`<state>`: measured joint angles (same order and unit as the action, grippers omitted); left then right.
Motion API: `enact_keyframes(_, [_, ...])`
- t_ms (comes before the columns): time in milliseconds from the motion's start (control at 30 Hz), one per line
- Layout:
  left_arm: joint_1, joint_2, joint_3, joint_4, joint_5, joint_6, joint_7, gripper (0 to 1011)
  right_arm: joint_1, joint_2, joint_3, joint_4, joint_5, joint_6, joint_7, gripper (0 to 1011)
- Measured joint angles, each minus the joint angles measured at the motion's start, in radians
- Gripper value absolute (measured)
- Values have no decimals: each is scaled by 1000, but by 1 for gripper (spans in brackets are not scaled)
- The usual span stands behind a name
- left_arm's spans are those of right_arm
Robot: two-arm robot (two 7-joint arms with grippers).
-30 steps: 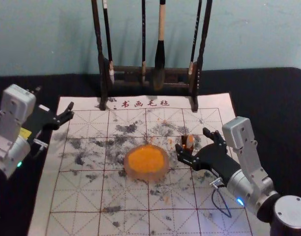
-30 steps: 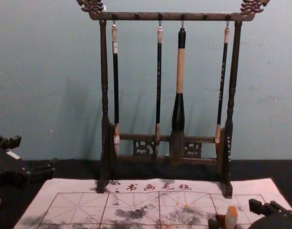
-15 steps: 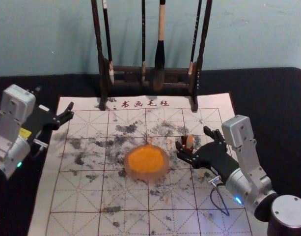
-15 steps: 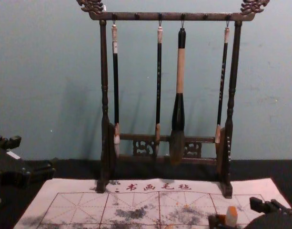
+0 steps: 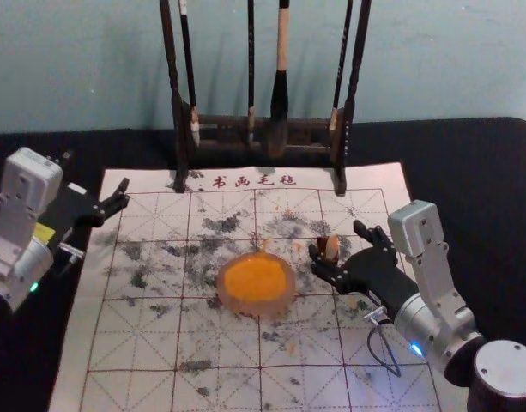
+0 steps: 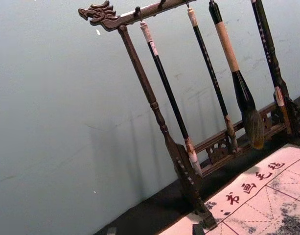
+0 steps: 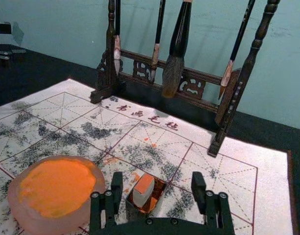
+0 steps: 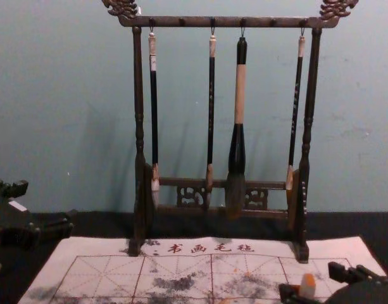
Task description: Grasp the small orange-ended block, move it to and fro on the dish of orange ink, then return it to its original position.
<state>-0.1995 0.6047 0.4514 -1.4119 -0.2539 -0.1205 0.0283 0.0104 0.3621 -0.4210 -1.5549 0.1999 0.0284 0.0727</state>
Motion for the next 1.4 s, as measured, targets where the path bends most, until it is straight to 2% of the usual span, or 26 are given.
enact_keyframes(300, [0, 0, 0, 0, 0, 0, 0, 1001, 0, 1, -1, 0, 1, 0, -1, 678])
enact_keyframes(433, [0, 0, 0, 0, 0, 0, 0, 1001, 0, 1, -1, 0, 1, -1, -1, 507])
enact_keyframes(500, [0, 0, 0, 0, 0, 0, 0, 1001, 0, 1, -1, 0, 1, -1, -2, 477])
enact_keyframes(567, [0, 0, 0, 0, 0, 0, 0, 1001, 0, 1, -1, 0, 2, -1, -2, 387])
enact_keyframes(767, [0, 0, 0, 0, 0, 0, 0, 1001, 0, 1, -1, 0, 2, -1, -2, 207])
enact_keyframes(1000, [0, 0, 0, 0, 0, 0, 0, 1001, 0, 1, -1, 0, 3, -2, -1, 144])
enact_keyframes(1400, [0, 0, 0, 0, 0, 0, 0, 1001, 0, 1, -1, 0, 3, -2, -1, 122])
